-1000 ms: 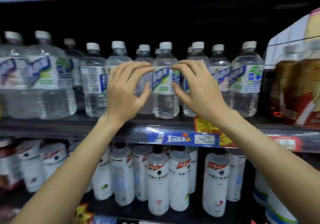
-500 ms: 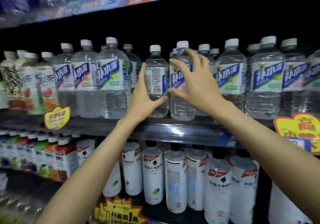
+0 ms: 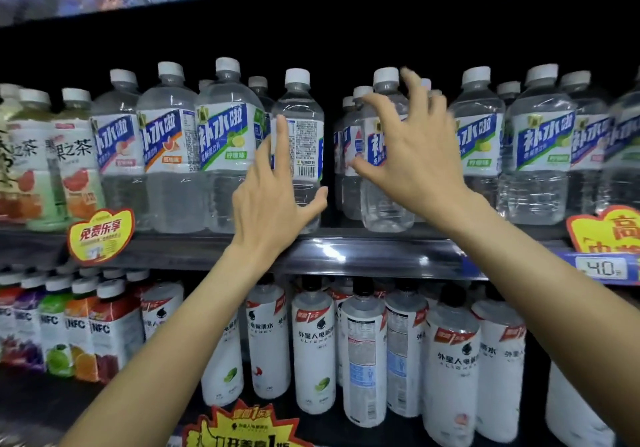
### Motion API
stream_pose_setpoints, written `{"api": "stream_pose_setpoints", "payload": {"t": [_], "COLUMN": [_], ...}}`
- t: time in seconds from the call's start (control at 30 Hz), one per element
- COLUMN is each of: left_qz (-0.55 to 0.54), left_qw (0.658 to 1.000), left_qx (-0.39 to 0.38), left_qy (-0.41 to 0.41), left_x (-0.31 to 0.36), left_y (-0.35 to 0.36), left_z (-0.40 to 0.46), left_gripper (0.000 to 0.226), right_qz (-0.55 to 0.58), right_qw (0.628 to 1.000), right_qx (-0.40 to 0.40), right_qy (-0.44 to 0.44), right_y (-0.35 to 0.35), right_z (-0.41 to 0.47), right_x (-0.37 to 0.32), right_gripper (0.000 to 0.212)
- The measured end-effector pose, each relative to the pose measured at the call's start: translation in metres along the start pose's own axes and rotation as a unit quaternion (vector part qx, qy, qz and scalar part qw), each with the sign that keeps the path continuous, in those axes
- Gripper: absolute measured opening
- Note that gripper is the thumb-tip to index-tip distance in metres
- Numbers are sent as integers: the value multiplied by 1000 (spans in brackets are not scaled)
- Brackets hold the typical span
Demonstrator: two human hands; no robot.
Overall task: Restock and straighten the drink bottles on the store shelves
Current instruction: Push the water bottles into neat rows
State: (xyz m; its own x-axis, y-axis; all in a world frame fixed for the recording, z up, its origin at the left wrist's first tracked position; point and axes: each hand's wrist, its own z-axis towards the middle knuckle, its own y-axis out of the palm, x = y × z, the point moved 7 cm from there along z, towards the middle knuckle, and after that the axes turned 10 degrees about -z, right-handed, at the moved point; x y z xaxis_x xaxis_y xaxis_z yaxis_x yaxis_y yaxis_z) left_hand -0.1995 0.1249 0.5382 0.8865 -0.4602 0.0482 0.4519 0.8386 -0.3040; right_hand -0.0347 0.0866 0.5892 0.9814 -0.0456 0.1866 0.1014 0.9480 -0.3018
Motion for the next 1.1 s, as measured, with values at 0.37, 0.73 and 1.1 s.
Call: {"api": "stream_pose_setpoints", "payload": {"t": [0.37, 0.73, 1.1], "left_qz": [55, -10, -10], "left_qw": [993, 995, 995], "left_qx": [94, 57, 81], "left_qy": [36, 75, 61], "left_x": [-8, -3, -5], "left_y": [-5, 6, 8], "left_z": [1, 3, 1], "left_gripper": [81, 68, 76], "right_qz": [67, -17, 96], "right_qw": [990, 998, 989], "right_qx": [-112, -41, -92], "right_qy": [45, 40, 59], "right_y": [13, -2, 59], "right_z": [-10, -21, -1], "right_x": [12, 43, -44], "right_gripper": [86, 87, 72]}}
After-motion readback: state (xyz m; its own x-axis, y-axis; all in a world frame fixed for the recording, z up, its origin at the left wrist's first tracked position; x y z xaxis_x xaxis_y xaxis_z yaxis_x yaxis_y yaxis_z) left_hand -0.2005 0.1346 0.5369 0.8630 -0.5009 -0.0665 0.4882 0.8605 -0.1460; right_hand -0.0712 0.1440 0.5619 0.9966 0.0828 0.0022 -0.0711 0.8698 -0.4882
